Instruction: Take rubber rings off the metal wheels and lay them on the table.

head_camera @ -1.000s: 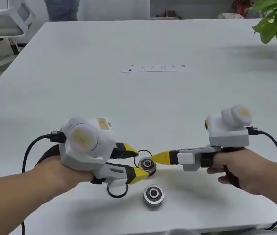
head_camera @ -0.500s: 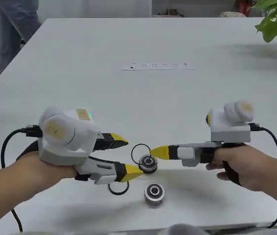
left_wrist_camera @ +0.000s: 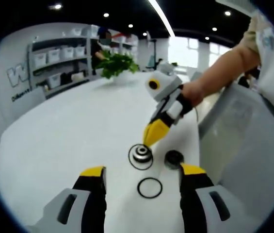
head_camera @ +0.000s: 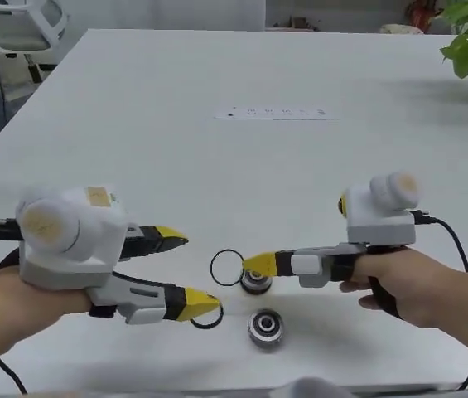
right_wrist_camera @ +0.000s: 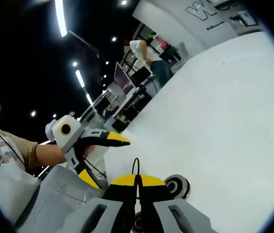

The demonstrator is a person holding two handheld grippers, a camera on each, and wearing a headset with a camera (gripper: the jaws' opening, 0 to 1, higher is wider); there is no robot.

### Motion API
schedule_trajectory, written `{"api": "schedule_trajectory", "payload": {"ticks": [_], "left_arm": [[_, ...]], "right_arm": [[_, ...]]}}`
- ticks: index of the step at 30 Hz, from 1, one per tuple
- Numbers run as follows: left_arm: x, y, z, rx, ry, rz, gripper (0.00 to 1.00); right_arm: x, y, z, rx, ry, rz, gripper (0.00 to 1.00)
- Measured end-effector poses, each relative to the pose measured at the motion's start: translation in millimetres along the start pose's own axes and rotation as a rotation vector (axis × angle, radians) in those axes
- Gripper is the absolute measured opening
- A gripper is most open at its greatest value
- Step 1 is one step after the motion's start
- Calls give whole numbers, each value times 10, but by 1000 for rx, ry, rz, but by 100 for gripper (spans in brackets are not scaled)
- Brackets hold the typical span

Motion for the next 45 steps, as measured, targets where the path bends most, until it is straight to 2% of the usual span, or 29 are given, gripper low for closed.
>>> {"api": "schedule_trajectory", "payload": {"ticks": [12, 23, 33, 40, 45], "left_arm": [[-187, 4, 94, -19, 7, -26, 68], [-258, 1, 179, -27, -9, -40, 68], [-264, -1, 215, -26, -20, -44, 67], [-261, -1, 241, -29, -29, -45, 67], [-254, 9, 250, -33, -33, -40, 67]], "right_arm": [[203, -28, 152, 9, -89, -18, 0], [327, 43, 277, 13, -161, 7, 0], [340, 144, 348, -14, -194, 67, 0], [339, 156, 356, -48, -200, 83, 0], [325, 161, 359, -65, -201, 91, 4]]}}
Point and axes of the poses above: the centre of the closed fingertips' face, and the gripper's own axes: x roughly forward along the fingers, y roughly to its right, z roughly out of its underside, the point moved 4 cm from there along -x, roughly backward along the fingers, and after that the axes turned 5 degrees about x, right-handed, at the moved point
